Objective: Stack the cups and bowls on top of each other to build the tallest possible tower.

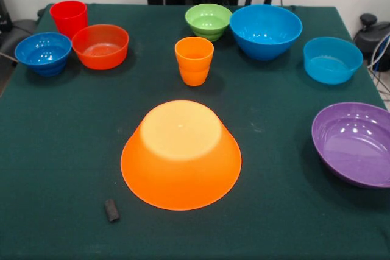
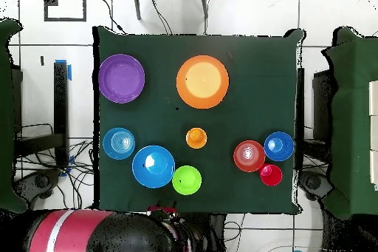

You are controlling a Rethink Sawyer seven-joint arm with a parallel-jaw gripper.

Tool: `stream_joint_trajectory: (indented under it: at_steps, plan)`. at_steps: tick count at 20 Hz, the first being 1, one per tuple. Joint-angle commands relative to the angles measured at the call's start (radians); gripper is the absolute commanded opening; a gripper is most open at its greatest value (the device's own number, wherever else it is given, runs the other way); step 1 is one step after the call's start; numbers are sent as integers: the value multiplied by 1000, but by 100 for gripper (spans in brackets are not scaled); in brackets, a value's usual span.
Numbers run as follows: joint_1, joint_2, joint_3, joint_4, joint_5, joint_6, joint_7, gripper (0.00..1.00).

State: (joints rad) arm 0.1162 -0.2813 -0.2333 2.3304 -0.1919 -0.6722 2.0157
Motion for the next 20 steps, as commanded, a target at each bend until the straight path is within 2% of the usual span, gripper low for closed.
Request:
stream_joint_trajectory:
  at_steps: [1,3,6,8,13,17,20]
  plan:
    - [-24,75,51,-161,13,-81,155,100]
    - [-8,76,23,-176,3,-101,120,100]
    - [-25,81,23,-180,-7,-103,125,100]
    - [-12,76,11,-180,3,-89,113,100]
    - [-87,79,58,-183,-56,-64,143,100]
    - [-98,112,54,-203,-59,-106,141,100]
    - [-78,117,38,-204,-39,-120,126,100]
